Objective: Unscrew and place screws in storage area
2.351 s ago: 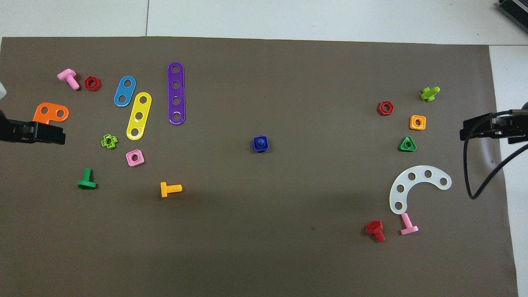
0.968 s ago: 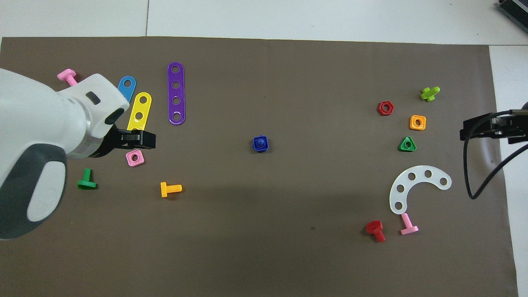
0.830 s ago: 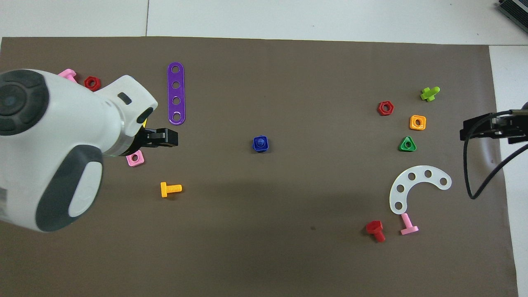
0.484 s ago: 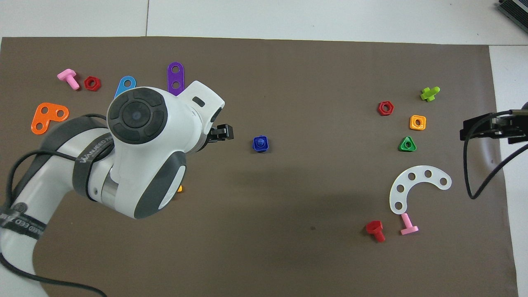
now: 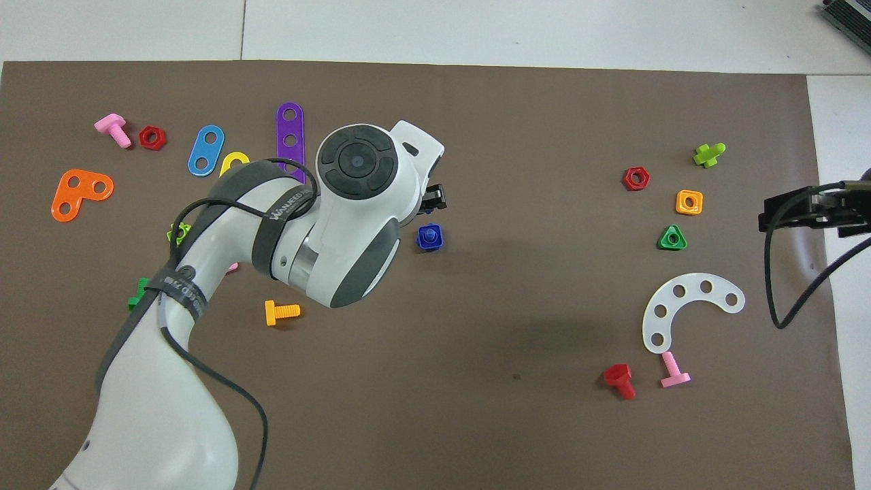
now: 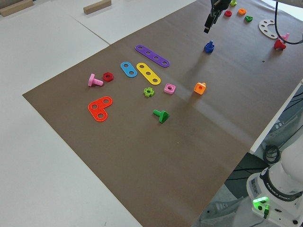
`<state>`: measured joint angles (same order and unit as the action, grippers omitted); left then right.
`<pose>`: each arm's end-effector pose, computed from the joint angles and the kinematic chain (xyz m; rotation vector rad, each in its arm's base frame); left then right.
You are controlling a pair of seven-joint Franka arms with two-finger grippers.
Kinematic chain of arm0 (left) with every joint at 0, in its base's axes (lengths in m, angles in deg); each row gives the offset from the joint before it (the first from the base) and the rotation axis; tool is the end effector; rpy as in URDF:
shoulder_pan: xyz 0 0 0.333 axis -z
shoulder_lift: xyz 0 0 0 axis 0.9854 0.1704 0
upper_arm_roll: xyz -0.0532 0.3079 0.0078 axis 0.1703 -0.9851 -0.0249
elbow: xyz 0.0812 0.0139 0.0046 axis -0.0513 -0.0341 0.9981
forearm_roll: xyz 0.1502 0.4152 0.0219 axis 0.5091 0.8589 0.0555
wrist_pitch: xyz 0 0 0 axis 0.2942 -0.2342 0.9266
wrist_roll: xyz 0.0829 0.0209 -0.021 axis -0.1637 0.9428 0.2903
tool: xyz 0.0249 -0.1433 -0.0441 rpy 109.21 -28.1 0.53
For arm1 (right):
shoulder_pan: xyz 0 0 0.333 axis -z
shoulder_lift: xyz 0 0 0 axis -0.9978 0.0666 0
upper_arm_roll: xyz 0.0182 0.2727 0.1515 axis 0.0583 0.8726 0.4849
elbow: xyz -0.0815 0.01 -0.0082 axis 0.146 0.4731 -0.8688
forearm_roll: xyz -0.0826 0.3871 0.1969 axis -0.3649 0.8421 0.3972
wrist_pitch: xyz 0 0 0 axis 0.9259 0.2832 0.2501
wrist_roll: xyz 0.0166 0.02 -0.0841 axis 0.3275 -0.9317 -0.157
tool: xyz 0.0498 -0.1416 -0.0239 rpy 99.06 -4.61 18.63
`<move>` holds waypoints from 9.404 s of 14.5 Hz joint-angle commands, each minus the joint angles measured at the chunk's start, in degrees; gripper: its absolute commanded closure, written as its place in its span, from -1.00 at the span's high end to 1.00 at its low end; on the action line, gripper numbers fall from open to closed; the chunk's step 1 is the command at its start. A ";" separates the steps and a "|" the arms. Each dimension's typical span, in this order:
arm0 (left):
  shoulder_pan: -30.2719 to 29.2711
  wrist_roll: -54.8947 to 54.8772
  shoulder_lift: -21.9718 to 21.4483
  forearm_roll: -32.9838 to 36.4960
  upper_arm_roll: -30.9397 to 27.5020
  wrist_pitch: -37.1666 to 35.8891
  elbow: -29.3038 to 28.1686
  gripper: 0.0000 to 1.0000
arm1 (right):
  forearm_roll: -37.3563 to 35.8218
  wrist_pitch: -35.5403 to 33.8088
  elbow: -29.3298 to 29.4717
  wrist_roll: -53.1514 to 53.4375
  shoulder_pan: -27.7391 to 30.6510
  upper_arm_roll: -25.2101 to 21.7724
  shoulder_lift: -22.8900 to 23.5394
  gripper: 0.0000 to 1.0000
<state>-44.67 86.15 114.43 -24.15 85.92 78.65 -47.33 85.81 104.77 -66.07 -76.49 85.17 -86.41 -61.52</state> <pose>0.6136 -0.4270 0.3396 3.0507 0.2071 0.1426 0.6006 -0.0238 0.5714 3.1169 -0.1487 -0.0182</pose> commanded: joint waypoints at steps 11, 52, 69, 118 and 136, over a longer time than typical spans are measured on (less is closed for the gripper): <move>3.33 0.96 7.10 -0.48 -0.91 9.47 -2.12 0.62 | 0.26 0.03 -0.67 -0.25 0.22 0.06 -0.88 1.00; -6.41 -6.83 8.95 -5.31 -1.08 -12.76 12.64 -0.14 | 0.26 0.03 -0.67 -0.25 0.22 0.06 -0.97 1.00; -19.87 -44.74 -2.04 -5.84 -1.69 -0.55 -15.39 0.11 | 2.98 3.89 -2.16 6.22 -7.05 0.42 -0.62 1.00; -32.80 -43.34 -32.36 1.81 -1.69 -22.61 -15.22 1.00 | -0.09 35.36 -11.19 22.36 -22.22 -0.20 13.73 -1.00; -32.80 -43.34 -32.27 1.81 -1.78 -22.96 -14.87 1.00 | 1.31 55.75 -34.33 4.75 -4.96 -0.11 11.87 0.94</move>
<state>-77.45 41.97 83.99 -23.81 84.06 55.15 -60.33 86.35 159.09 -99.84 -69.54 78.66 -87.46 -49.76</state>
